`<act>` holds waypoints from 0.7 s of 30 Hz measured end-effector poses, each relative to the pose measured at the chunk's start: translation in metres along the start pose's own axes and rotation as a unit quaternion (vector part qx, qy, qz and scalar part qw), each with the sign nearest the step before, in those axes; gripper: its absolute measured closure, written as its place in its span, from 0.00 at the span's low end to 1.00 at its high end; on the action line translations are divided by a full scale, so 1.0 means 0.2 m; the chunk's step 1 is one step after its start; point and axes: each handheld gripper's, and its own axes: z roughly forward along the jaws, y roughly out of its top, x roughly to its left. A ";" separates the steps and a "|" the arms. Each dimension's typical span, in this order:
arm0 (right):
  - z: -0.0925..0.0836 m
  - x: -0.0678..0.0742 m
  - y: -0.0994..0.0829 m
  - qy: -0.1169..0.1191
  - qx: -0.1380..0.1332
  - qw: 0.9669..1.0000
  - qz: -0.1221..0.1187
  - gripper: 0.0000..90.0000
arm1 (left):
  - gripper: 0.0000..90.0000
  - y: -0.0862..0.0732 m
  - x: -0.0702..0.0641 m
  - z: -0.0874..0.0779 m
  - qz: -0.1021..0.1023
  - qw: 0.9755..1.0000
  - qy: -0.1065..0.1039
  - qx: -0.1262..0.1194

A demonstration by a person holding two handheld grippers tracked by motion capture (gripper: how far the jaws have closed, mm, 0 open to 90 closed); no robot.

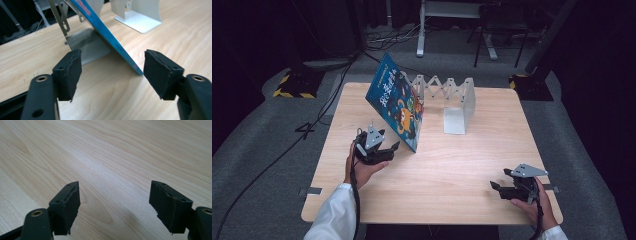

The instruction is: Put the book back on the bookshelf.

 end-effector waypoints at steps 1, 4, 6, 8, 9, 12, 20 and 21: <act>0.00 0.00 0.00 -0.002 0.000 1.000 -0.003 0.28 | 0.32 -0.01 -0.01 -0.01 0.007 1.000 -0.002 0.001; -0.01 0.01 0.01 -0.004 0.006 1.000 -0.007 0.28 | 0.28 -0.04 -0.03 -0.05 0.019 1.000 -0.016 0.009; -0.01 0.02 0.01 -0.010 0.009 1.000 -0.014 0.28 | 0.25 -0.06 -0.04 -0.06 0.024 0.999 -0.019 0.020; -0.01 0.02 0.01 -0.008 0.011 1.000 -0.020 0.28 | 0.25 -0.07 -0.05 -0.07 0.037 0.998 -0.016 0.043; -0.02 0.03 0.01 -0.010 0.013 1.000 -0.024 0.28 | 0.24 -0.08 -0.06 -0.07 0.039 0.998 -0.018 0.046; -0.03 0.03 0.00 -0.013 0.014 0.999 -0.028 0.27 | 0.22 -0.10 -0.08 -0.10 0.050 0.997 -0.029 0.056; -0.03 0.04 -0.01 -0.029 0.022 0.998 -0.045 0.26 | 0.18 -0.18 -0.12 -0.15 0.098 0.991 -0.018 0.093; -0.03 0.04 -0.02 -0.030 0.022 0.998 -0.049 0.26 | 0.18 -0.19 -0.12 -0.16 0.101 0.990 -0.016 0.097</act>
